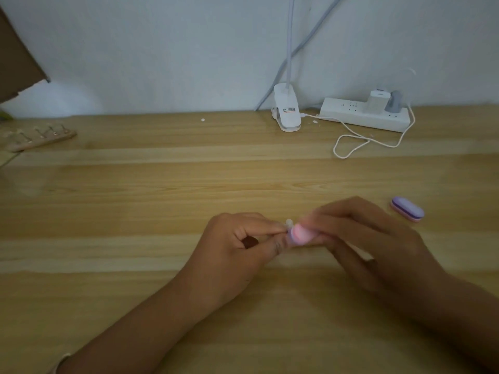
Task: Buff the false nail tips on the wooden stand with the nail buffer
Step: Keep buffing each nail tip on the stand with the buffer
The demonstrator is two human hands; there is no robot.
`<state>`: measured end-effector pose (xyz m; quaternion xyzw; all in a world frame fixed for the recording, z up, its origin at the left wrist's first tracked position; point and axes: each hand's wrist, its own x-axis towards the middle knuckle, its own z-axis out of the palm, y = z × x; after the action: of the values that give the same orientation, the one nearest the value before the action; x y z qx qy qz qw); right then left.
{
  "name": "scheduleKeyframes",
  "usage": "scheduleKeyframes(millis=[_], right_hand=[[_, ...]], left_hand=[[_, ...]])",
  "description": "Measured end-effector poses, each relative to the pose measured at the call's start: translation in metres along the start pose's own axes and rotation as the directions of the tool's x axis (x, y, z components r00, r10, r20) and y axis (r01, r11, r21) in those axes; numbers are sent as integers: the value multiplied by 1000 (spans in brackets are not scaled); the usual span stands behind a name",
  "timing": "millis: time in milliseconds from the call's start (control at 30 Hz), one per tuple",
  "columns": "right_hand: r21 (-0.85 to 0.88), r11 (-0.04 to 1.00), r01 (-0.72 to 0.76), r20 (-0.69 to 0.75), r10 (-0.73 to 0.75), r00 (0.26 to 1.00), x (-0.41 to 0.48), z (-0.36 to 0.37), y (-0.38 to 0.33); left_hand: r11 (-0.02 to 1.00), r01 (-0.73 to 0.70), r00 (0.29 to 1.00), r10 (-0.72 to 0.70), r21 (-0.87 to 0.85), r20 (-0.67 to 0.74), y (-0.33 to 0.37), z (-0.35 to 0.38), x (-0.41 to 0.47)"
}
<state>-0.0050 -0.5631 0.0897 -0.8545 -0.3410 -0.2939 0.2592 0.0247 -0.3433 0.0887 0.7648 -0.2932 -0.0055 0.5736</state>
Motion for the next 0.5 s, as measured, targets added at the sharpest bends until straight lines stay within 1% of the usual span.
scheduleKeyframes(millis=[100,200,300,367,433,500], right_hand=[[-14,1000,-26,-27,25,999,4,2,-2],[28,998,51,-2,-51,999,-1,10,-12],[-3,1000,5,-40,-5,999,4,0,-2],[-7,1000,-11,-48,11,999,5,0,-2],[35,999,39,-8,-39,999,0,7,-12],[37,995,93,17,-94,995,-2,7,-14]], left_hand=[[1000,1,1000,0,-17,12,1,0,-1],[999,-2,999,4,-54,41,2,1,-2],[1000,15,1000,-15,-22,18,2,3,-1],[999,18,1000,-18,-30,20,2,3,-1],[999,6,999,-4,-41,46,3,3,-2],[999,8,999,-6,-53,49,3,3,-2]])
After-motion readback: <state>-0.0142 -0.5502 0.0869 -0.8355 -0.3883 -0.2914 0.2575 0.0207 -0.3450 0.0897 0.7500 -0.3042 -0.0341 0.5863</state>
